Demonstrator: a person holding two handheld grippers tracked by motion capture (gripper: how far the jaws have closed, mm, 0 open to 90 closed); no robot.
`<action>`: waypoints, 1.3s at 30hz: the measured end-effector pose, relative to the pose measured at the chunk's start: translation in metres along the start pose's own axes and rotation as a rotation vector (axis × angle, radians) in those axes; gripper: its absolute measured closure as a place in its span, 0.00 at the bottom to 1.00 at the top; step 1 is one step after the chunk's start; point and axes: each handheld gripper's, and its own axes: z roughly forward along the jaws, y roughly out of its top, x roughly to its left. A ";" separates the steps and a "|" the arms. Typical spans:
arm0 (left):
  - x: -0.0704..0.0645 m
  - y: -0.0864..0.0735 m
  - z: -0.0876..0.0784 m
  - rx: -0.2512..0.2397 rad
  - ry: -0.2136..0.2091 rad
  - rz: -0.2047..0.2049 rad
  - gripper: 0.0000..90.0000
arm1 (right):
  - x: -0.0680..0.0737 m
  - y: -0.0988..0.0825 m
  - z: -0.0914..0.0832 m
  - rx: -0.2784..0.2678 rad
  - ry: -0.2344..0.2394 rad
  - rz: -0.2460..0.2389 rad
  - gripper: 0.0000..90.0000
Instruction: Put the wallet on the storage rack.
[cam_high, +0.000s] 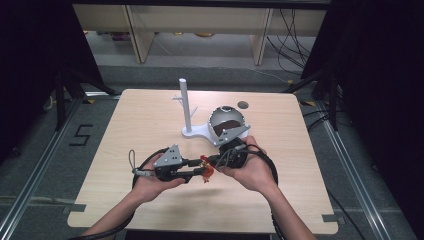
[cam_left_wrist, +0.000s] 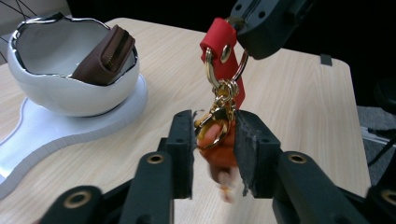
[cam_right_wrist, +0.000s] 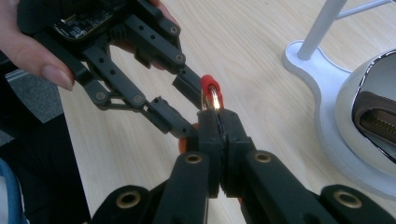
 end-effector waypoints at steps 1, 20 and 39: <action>0.000 0.000 0.000 0.002 -0.005 0.002 0.79 | 0.000 0.000 0.000 -0.001 -0.005 -0.008 1.00; -0.001 0.008 -0.016 0.060 0.051 0.041 0.98 | -0.003 -0.003 0.002 -0.015 0.011 -0.006 1.00; 0.023 0.043 -0.042 0.066 0.291 0.168 0.98 | -0.015 -0.037 0.005 -0.065 0.009 0.076 0.76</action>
